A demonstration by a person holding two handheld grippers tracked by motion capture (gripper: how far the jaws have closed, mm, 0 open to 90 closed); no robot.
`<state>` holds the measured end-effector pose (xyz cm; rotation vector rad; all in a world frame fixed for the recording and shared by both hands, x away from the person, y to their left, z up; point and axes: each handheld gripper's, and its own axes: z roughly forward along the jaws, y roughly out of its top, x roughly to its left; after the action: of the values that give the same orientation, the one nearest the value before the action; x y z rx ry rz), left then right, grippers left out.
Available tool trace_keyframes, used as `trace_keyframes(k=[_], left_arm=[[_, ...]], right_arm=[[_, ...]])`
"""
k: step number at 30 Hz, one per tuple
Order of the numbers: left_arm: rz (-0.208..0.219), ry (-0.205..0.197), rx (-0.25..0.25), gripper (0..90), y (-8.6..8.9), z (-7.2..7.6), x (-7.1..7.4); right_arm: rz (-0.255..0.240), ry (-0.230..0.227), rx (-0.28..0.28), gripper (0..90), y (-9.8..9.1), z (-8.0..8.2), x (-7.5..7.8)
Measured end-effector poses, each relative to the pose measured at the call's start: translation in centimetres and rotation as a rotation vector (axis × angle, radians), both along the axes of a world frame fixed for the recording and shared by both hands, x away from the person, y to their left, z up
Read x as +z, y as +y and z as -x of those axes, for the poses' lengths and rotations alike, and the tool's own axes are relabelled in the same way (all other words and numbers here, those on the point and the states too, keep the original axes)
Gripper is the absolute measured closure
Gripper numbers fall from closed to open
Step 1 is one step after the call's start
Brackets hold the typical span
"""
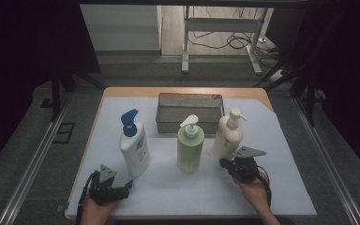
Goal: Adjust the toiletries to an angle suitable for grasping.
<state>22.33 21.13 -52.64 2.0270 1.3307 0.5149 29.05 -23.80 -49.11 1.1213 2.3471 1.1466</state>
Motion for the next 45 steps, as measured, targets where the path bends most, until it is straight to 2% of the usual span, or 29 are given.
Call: trace_keyframes(k=[16, 25, 30, 32, 38, 45], left_arm=[[0.0, 0.001, 0.0, 13.1, 0.0, 0.0, 0.0], [0.0, 0.001, 0.0, 13.1, 0.0, 0.0, 0.0], [0.0, 0.001, 0.0, 13.1, 0.0, 0.0, 0.0], [0.0, 0.001, 0.0, 13.1, 0.0, 0.0, 0.0], [0.0, 0.001, 0.0, 13.1, 0.0, 0.0, 0.0], [0.0, 0.001, 0.0, 13.1, 0.0, 0.0, 0.0]], right_arm=[[0.021, 0.001, -0.058, 86.9, -2.5, -0.7, 0.1], [0.001, 0.002, -0.025, 79.4, -2.3, -0.1, 0.3], [0.001, 0.004, -0.029, 67.4, -2.9, 0.4, 0.8], [-0.007, 0.013, -0.038, 58.2, -3.1, 0.6, 1.0], [-0.014, 0.013, -0.053, 42.7, -3.6, 0.9, 1.8], [0.02, -0.003, -0.061, 33.2, -4.1, 1.2, 2.4]])
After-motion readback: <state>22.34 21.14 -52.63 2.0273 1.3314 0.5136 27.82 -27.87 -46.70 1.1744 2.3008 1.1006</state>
